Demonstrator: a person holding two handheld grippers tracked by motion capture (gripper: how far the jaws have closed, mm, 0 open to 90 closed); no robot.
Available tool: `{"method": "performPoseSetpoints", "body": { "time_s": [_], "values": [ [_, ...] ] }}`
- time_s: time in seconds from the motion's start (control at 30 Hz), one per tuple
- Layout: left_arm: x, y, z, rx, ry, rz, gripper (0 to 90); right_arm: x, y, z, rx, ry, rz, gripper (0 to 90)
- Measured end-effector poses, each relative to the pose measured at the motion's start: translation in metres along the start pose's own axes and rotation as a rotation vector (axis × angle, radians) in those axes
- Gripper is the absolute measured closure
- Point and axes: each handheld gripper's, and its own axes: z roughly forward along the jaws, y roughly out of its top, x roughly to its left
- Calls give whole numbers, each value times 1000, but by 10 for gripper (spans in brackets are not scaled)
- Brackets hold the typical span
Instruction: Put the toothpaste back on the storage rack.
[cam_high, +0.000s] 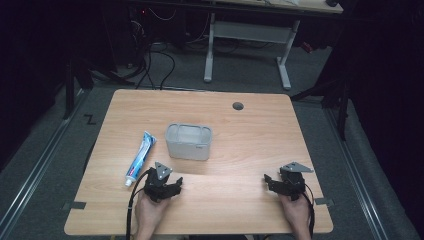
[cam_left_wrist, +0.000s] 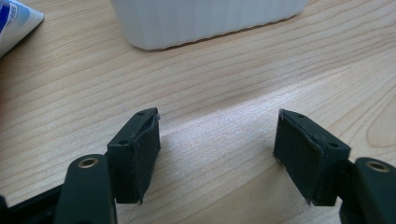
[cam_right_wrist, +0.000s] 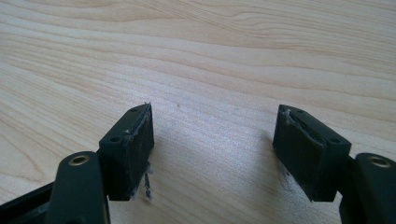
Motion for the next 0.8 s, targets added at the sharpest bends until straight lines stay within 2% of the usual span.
{"method": "performPoseSetpoints", "body": {
  "time_s": [0.43, 0.8],
  "values": [
    [-1, 0, 0, 3, 4, -1, 305, 0, 0, 0, 0, 0, 0, 291],
    [0, -3, -7, -6, -18, -10, 323, 0, 0, 0, -1, 0, 0, 292]
  ]
}}
